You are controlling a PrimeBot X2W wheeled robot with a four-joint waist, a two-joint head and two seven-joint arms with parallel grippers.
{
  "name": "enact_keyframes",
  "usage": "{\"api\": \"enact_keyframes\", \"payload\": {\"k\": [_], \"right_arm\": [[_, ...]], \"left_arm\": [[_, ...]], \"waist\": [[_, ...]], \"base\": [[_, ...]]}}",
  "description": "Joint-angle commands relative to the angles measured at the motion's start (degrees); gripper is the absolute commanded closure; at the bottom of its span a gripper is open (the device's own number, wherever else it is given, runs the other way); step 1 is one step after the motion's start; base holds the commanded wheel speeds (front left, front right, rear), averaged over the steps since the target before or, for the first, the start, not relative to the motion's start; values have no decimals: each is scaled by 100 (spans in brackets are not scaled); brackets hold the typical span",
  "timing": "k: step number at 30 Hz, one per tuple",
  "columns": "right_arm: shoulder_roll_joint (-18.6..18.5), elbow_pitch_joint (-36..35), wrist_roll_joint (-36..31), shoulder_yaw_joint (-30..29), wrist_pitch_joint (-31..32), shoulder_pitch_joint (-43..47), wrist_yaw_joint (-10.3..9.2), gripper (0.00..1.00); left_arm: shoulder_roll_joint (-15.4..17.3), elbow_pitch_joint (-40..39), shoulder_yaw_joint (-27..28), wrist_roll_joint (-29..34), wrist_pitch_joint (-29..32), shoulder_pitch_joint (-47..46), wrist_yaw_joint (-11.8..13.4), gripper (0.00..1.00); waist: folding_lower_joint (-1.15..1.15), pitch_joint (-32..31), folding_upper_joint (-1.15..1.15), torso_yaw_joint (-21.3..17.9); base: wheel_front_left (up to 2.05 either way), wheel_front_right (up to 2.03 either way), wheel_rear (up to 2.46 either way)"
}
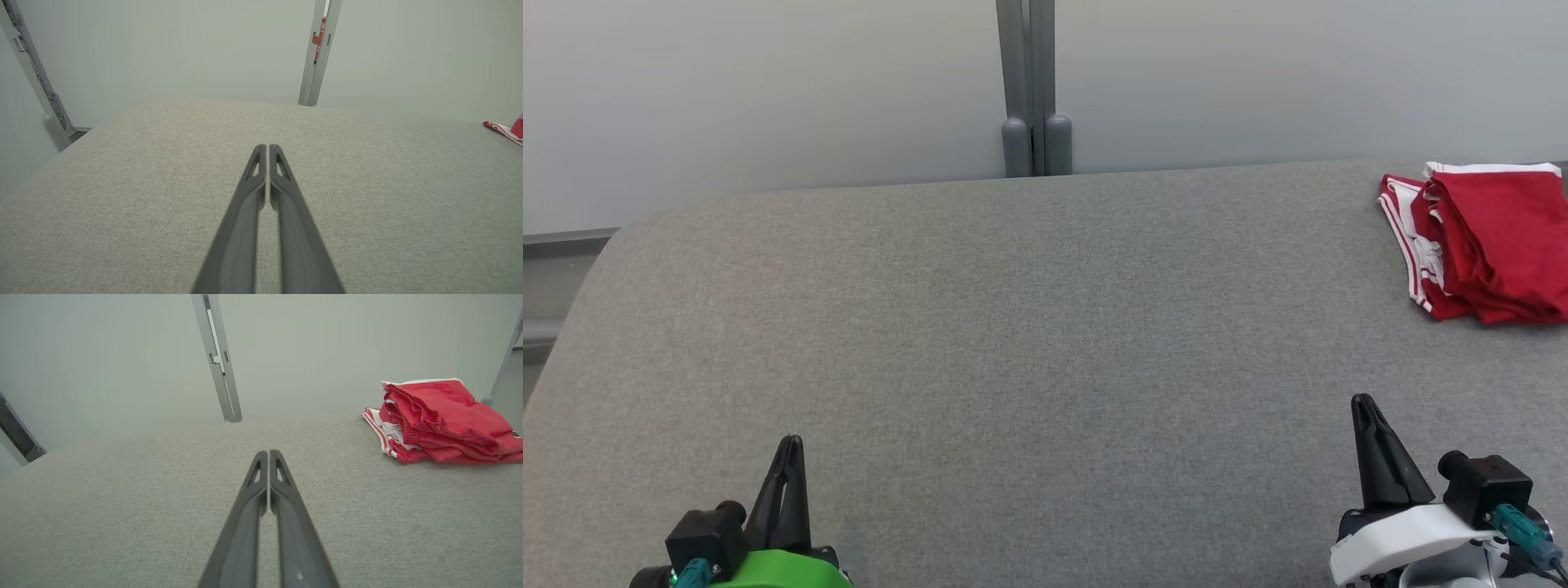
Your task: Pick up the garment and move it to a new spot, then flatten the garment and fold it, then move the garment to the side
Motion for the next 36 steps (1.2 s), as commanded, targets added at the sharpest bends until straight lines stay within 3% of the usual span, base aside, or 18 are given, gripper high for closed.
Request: {"api": "enact_keyframes", "payload": {"k": [1, 36], "right_arm": [[-9, -49, 212, -22, 49, -59, 0, 100], [90, 133, 3496, -311, 910, -419, -3, 100]], "left_arm": [[9, -26, 44, -219, 77, -76, -3, 100], [29, -114, 261, -3615, 927, -374, -45, 100]], "waist": [[0, 2, 0, 0], [0, 51, 0, -14]], "base": [[0, 0, 0], [0, 0, 0]]}}
